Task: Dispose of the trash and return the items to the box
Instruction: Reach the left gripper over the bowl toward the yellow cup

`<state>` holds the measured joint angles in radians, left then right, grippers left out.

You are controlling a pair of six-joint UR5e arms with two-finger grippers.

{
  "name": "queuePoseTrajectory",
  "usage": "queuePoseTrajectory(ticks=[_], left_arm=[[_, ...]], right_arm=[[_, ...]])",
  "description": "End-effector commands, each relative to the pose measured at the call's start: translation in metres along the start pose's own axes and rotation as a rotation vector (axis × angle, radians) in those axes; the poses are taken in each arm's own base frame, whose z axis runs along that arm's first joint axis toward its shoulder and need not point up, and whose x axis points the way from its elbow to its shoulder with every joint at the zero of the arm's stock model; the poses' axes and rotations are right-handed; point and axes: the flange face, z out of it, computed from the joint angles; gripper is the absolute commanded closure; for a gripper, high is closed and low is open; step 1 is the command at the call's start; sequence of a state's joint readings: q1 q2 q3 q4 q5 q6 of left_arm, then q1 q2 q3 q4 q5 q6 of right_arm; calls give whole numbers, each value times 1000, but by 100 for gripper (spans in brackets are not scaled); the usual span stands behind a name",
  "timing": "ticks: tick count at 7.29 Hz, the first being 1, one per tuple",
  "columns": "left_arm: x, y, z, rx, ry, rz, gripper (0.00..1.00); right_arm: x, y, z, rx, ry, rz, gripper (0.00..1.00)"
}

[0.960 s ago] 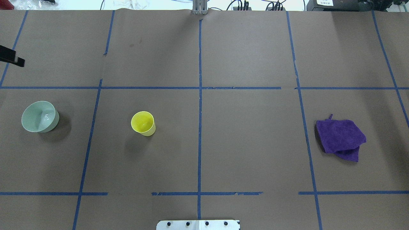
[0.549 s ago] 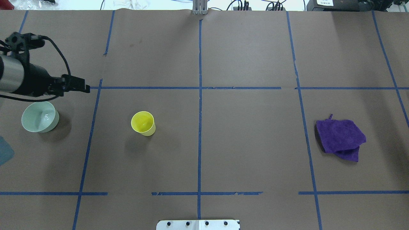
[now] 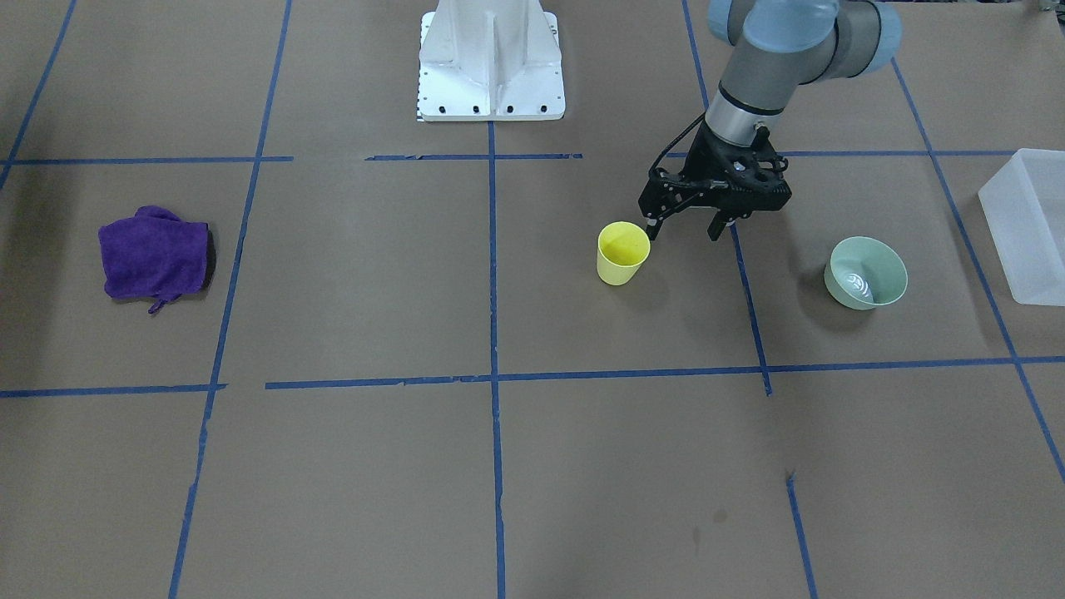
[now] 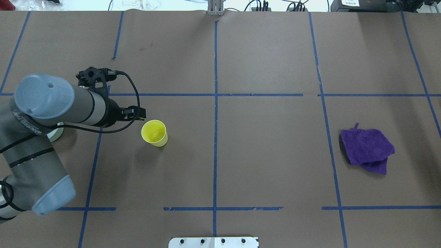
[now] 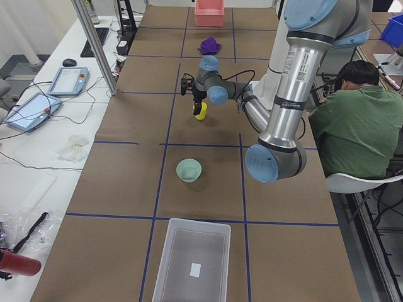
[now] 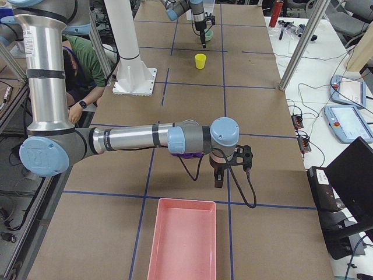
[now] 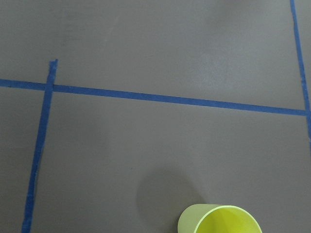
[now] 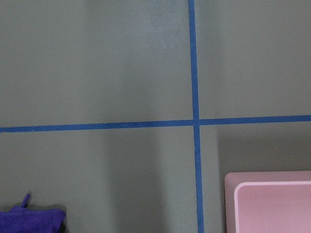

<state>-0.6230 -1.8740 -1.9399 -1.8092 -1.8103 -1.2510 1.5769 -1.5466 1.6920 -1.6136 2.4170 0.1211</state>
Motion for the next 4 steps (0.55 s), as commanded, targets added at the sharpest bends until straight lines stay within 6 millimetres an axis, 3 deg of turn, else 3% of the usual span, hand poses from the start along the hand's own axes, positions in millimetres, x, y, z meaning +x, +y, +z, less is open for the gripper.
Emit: queuePoseTrajectory(ticks=[1,3,4], left_arm=[[10,17,28,-25,-42,10,0],[18,28,40,-48,-46,23,0],[20,32,47,-62,-53,27,6]], right_arm=[[-1,0,-1,1,-1,-1,0],[-1,0,0,-1,-1,-1,0],[0,1,0,0,-1,0,0]])
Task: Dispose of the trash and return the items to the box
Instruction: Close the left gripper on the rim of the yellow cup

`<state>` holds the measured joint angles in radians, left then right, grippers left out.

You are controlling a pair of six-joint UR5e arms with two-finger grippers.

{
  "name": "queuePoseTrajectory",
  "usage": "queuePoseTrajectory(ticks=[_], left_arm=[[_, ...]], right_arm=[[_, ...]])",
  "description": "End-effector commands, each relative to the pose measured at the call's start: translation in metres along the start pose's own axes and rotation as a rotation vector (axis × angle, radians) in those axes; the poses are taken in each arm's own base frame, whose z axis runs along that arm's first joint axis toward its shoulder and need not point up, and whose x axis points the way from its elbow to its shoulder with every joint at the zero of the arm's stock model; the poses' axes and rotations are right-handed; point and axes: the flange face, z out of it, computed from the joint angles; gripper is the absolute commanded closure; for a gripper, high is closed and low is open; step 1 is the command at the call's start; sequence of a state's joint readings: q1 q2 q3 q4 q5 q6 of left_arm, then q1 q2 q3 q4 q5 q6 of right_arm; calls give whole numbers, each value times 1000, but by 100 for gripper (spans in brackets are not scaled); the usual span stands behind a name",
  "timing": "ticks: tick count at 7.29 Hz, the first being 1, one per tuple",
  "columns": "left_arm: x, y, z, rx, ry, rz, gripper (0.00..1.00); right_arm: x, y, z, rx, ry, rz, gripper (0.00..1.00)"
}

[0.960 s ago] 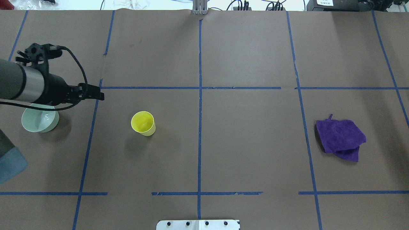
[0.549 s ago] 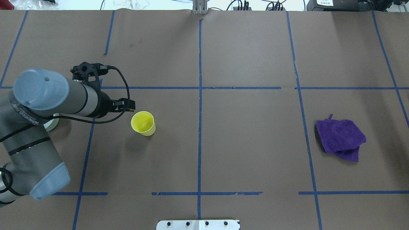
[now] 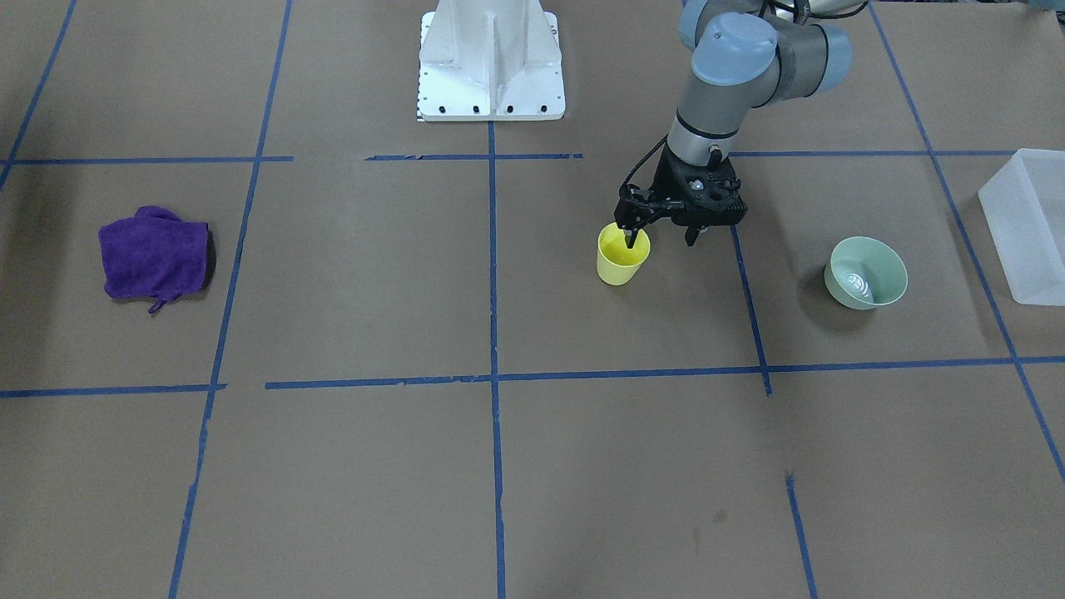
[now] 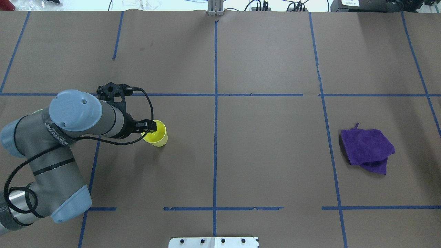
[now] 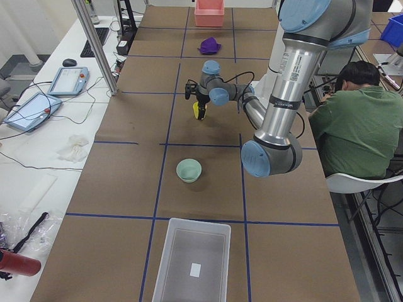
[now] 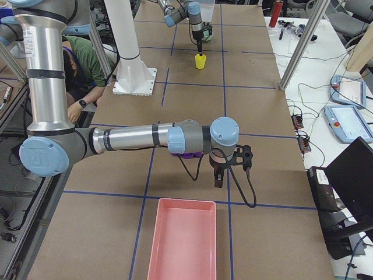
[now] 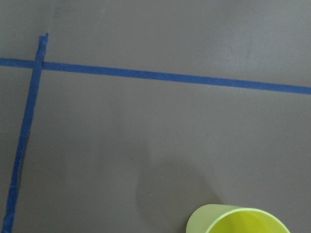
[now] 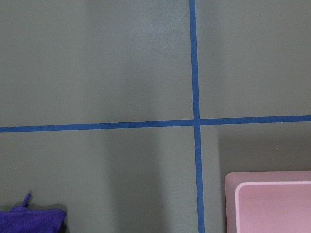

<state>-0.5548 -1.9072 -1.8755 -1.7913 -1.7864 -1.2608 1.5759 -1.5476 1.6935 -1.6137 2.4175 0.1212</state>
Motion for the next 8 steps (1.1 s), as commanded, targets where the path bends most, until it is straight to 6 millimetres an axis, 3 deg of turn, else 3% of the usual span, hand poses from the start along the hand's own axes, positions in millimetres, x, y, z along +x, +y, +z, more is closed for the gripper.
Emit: queuePoseTrajectory(ticks=[1,2,3,5,6,7,8], left_arm=[[7,4,13,-21,-9,5,41],[7,4,14,-20,-12,5,82],[7,4,14,-20,-12,8,100],[23,1,4,-17,16,19,100],[27,0,-16,-39,46,19,100],[14,-25,-50,-25,61,-13,100],[-1,-60,-97,41,50,-68,100]], right_arm=[[0,0,0,1,0,1,0],[0,0,0,1,0,1,0],[0,1,-1,2,0,1,0],[0,1,-1,1,-3,0,0],[-2,2,-1,0,-17,0,0],[-3,4,-2,1,-22,-3,0],[-4,4,0,-2,-22,-2,0]])
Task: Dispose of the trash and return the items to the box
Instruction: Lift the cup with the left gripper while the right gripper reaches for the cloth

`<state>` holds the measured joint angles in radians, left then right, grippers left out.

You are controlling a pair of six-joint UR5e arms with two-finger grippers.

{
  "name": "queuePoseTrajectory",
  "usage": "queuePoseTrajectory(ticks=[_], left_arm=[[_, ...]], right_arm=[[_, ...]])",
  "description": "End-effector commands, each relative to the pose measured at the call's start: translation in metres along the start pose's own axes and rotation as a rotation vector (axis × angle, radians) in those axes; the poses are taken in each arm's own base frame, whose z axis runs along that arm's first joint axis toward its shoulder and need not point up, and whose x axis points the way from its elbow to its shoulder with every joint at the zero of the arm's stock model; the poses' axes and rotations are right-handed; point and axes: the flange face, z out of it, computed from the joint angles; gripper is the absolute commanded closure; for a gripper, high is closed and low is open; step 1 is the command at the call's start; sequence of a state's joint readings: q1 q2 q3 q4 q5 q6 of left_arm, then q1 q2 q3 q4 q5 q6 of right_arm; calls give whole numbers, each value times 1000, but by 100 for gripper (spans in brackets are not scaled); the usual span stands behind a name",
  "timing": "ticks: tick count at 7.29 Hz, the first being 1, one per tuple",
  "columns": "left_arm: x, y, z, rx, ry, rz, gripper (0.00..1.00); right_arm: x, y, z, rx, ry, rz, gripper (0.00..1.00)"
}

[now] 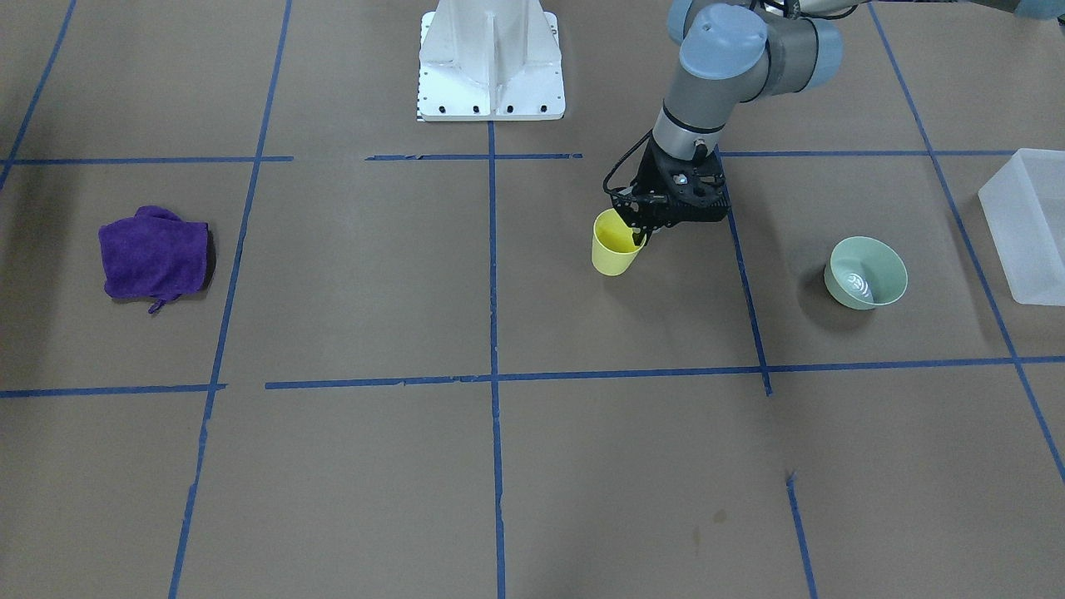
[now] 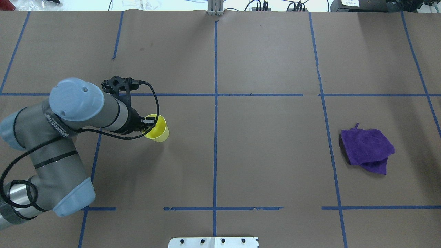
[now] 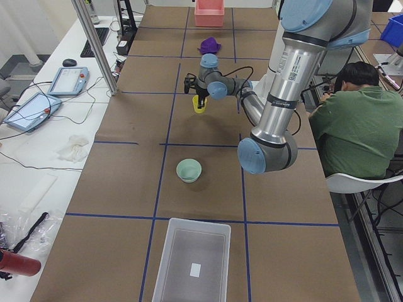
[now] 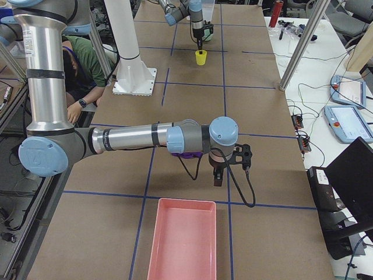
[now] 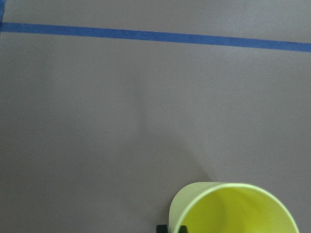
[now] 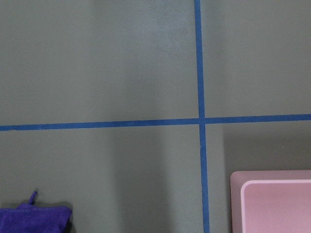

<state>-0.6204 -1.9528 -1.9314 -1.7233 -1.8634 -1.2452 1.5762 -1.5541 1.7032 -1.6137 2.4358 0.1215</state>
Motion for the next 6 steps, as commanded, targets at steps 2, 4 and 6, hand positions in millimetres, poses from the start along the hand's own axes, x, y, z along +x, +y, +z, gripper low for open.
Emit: queuePoseTrajectory(ticks=[2,4,6], left_arm=[[-21,-34,-110,53,-86,12,100],[-23,-33,-149,61,-100,14,100],[-48,-64,-192,77,-100,81,100]], right_arm=[[-52,1,23,-41,8,39,0],[-88,28,63,3,25,36,0],[-130,71,122,59,6,48,0]])
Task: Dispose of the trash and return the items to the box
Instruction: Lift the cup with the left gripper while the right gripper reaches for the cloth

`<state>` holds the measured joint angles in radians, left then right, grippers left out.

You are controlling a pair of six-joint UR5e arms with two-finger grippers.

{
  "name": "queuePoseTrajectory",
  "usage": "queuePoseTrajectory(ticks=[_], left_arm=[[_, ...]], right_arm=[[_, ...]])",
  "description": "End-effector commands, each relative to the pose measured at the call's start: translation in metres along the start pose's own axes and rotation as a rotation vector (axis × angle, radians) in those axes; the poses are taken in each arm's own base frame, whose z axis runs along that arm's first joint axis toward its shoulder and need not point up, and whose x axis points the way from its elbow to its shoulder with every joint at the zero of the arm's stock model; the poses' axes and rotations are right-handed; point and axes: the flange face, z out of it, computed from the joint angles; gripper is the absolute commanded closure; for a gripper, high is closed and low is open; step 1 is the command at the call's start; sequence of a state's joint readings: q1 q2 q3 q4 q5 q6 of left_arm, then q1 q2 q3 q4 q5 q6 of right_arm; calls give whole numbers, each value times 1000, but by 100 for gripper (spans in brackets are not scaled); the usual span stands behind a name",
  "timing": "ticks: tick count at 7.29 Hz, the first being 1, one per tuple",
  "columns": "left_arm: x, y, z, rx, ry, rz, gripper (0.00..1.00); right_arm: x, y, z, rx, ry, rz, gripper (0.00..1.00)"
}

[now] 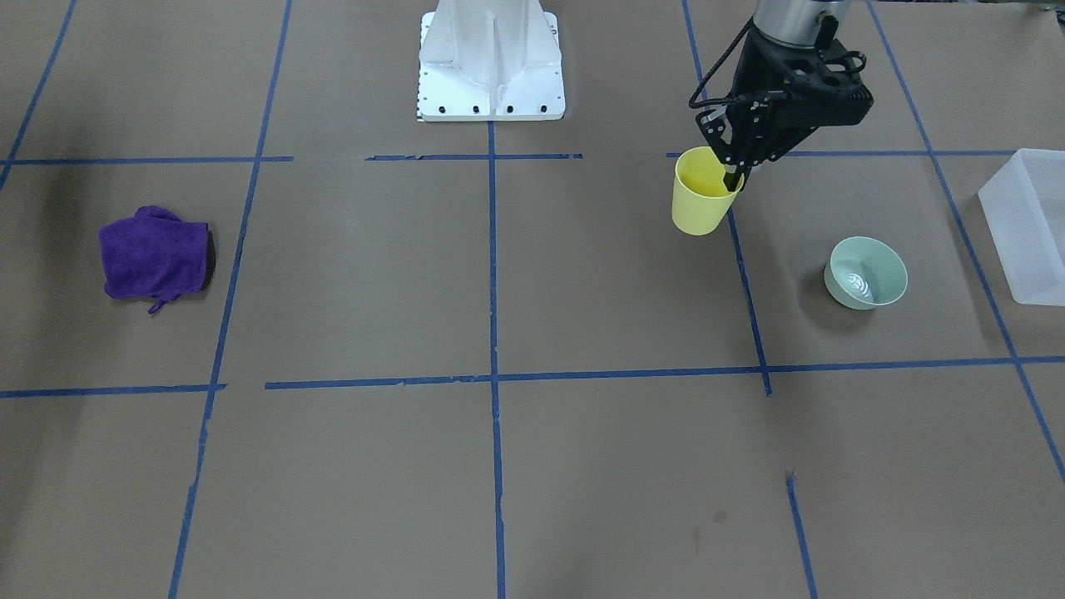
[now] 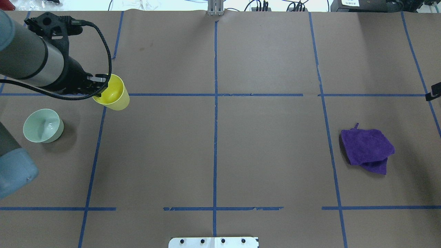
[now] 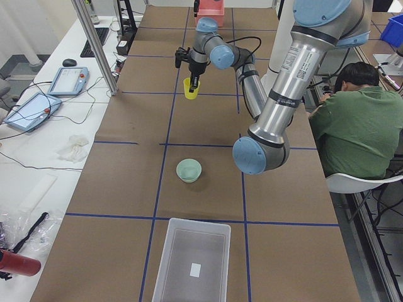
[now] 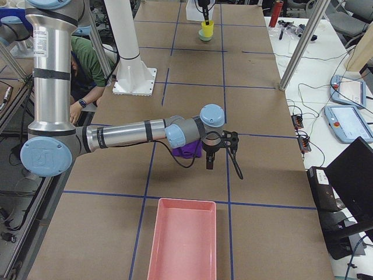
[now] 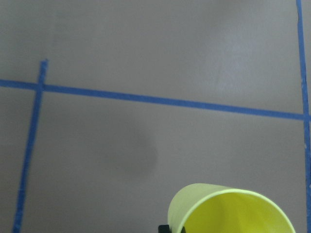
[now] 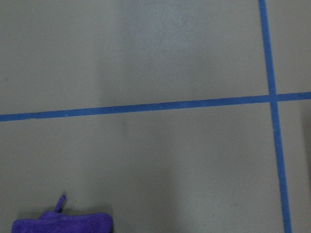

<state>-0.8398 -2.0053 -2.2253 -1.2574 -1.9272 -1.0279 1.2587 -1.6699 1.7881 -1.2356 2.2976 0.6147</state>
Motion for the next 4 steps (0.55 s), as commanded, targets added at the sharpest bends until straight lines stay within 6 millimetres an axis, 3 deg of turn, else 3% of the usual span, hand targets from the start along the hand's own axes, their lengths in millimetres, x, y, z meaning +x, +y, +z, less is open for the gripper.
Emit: queuePoseTrajectory(ticks=[1,2,4], left_arm=[[-45,-38,-43,31,-7,79,100],[-77,-60,-66,44,-28,115,100],[-125,-87,-90,62,-81,192,100]], right_arm=[[-44,40,49,-3,-21,20,0],[-67,53,66,-13,-12,-3,0],[-91,73,89,-29,-8,-12,0]])
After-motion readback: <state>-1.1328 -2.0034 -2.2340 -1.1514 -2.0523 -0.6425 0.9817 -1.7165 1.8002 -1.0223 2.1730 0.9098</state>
